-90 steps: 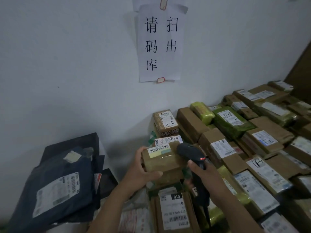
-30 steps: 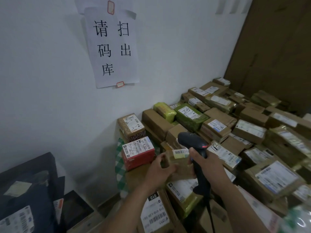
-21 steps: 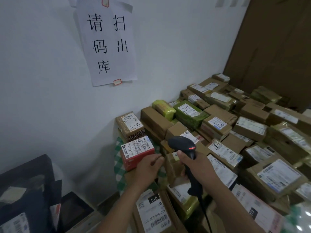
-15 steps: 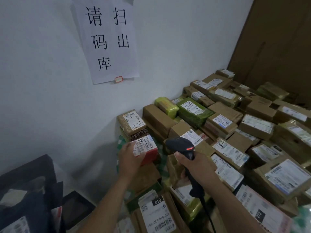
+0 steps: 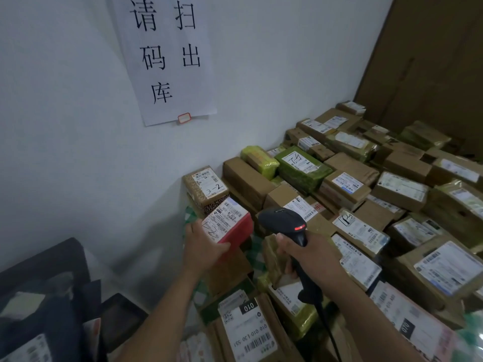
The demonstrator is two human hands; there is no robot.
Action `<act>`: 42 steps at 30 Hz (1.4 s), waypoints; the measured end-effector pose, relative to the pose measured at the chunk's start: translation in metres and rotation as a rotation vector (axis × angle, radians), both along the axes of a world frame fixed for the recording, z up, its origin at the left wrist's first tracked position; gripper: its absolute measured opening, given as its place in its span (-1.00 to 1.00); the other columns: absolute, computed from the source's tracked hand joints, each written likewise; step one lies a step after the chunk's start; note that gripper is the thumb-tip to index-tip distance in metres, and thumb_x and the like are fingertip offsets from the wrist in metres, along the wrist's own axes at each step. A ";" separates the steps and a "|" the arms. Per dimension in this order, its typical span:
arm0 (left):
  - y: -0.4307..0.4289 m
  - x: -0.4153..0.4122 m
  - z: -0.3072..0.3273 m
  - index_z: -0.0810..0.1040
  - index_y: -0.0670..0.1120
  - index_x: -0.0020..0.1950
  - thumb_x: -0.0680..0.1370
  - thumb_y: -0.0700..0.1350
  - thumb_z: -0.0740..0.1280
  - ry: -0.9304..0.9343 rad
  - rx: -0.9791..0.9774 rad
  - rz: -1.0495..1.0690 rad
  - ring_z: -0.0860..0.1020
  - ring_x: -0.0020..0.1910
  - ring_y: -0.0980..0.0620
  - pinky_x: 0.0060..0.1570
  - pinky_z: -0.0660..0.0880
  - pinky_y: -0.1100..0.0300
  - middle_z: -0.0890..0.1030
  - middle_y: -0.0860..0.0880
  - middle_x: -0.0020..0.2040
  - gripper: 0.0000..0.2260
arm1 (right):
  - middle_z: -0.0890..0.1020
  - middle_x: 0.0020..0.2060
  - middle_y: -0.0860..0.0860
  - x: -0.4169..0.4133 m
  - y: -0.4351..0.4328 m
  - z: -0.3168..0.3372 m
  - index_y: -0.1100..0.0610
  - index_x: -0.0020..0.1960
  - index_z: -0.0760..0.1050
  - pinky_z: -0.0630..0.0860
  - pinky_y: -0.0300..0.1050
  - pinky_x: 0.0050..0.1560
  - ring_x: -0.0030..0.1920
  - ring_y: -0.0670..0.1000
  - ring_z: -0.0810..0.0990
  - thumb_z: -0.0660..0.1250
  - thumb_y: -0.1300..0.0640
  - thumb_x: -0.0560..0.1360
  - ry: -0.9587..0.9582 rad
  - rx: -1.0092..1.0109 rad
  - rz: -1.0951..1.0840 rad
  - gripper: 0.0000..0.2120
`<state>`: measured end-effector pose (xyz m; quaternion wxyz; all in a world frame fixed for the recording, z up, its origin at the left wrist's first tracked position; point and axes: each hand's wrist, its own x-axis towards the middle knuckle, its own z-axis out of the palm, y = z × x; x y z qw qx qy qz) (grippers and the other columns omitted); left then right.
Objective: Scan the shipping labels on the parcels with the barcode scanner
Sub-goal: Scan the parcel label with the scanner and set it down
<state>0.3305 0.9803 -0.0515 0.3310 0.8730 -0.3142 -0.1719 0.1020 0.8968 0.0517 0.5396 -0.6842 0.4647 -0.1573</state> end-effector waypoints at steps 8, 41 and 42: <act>0.037 -0.071 0.068 0.26 0.04 0.41 0.32 0.05 0.60 0.094 -0.408 0.141 0.34 0.10 0.16 -0.17 0.29 0.41 0.30 0.03 0.21 -0.23 | 0.62 -0.29 -0.03 0.008 0.032 0.019 0.03 -0.14 0.49 0.49 -0.36 -0.35 -0.34 -0.17 0.63 0.37 -0.01 0.45 -0.286 0.185 0.026 -0.87; 0.120 -0.017 0.028 0.14 0.03 0.54 0.28 -0.21 0.62 0.376 -0.441 0.380 0.45 0.30 -0.13 0.17 0.47 -0.11 0.35 -0.09 0.40 -0.04 | 0.57 -0.51 -0.02 -0.005 0.069 0.047 0.35 -0.08 0.50 0.44 -0.19 -0.43 -0.54 -0.02 0.46 0.28 -0.03 0.54 -0.218 0.185 0.271 -0.61; 0.120 -0.017 0.028 0.14 0.04 0.54 0.28 -0.20 0.62 0.371 -0.440 0.374 0.44 0.31 -0.14 0.18 0.47 -0.13 0.35 -0.08 0.40 -0.03 | 0.57 -0.51 -0.02 -0.005 0.070 0.047 0.36 -0.08 0.50 0.44 -0.18 -0.43 -0.54 -0.02 0.46 0.28 -0.03 0.55 -0.213 0.186 0.283 -0.60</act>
